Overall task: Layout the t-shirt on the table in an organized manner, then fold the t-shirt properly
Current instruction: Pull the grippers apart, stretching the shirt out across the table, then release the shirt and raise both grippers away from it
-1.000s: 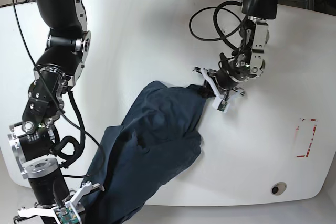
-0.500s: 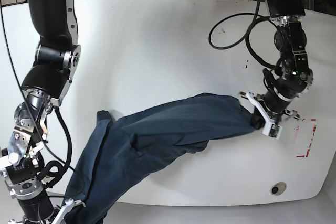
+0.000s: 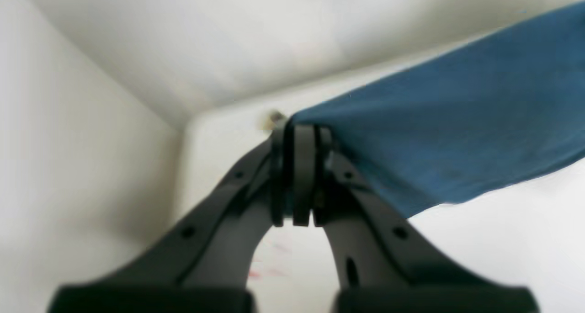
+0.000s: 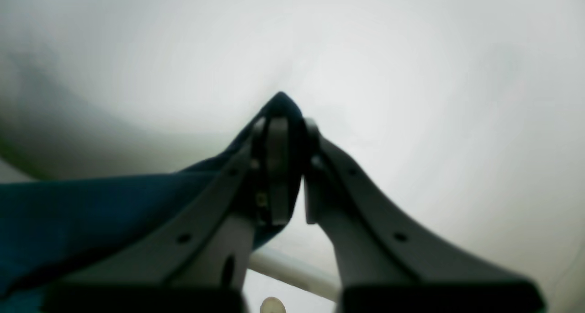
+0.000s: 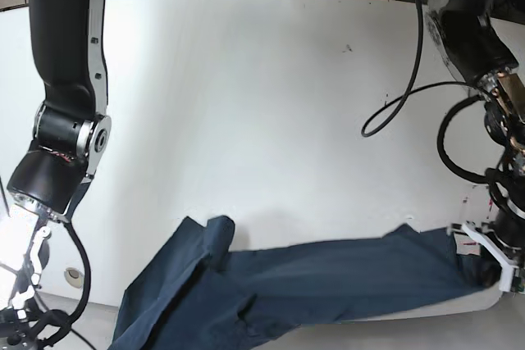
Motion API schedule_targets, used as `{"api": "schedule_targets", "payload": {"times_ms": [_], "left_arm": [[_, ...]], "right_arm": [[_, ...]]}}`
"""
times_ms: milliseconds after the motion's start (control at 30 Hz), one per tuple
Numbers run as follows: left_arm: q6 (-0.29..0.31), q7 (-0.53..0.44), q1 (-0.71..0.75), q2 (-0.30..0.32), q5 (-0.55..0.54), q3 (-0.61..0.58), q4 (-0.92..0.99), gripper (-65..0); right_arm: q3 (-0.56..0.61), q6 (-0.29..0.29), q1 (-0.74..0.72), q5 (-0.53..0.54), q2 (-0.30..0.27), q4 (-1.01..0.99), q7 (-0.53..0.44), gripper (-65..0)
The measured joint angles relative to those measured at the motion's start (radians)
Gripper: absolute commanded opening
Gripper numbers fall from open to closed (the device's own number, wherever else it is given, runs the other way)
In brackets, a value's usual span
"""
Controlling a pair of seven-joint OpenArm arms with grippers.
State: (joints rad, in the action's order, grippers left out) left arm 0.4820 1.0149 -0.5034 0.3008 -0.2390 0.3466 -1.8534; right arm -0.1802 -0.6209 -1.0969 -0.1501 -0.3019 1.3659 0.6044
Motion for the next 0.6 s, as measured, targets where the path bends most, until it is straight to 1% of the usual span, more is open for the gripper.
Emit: {"api": "schedule_targets", "payload": {"times_ms": [133, 233, 300, 367, 467, 500, 600], "left_arm": [[0.022, 0.015, -0.079, 0.023, 0.017, 0.062, -0.001, -64.9], [0.045, 0.037, -0.081, 0.044, 0.017, 0.072, -0.004, -64.9], [0.060, 0.043, -0.063, 0.044, 0.017, 0.072, -0.003, -64.9], [0.076, 0.040, -0.026, 0.042, 0.012, 0.071, -0.002, -65.0], [0.096, 0.041, 0.053, 0.036, 0.005, 0.070, -0.003, -65.0], [0.097, 0.045, 0.077, 0.034, 0.004, 0.070, -0.001, -65.0], [0.096, 0.039, 0.152, 0.027, 0.009, 0.071, -0.001, -65.0]], "right_arm": [[-0.051, 0.016, -0.037, -0.012, -0.018, -0.065, 0.000, -64.8], [-0.082, 0.010, -0.031, -0.003, -0.045, -0.089, 0.002, -64.8], [-0.106, 0.011, -0.002, -0.006, -0.063, -0.091, 0.002, -64.8], [-0.131, 0.017, 0.050, -0.007, -0.076, -0.077, 0.000, -64.8], [-0.182, 0.012, 0.164, -0.011, -0.073, -0.029, 0.011, -64.8], [-0.200, 0.006, 0.211, -0.003, -0.068, -0.011, 0.008, -64.8], [-0.245, -0.004, 0.334, -0.003, -0.056, 0.032, 0.043, -64.8]]}}
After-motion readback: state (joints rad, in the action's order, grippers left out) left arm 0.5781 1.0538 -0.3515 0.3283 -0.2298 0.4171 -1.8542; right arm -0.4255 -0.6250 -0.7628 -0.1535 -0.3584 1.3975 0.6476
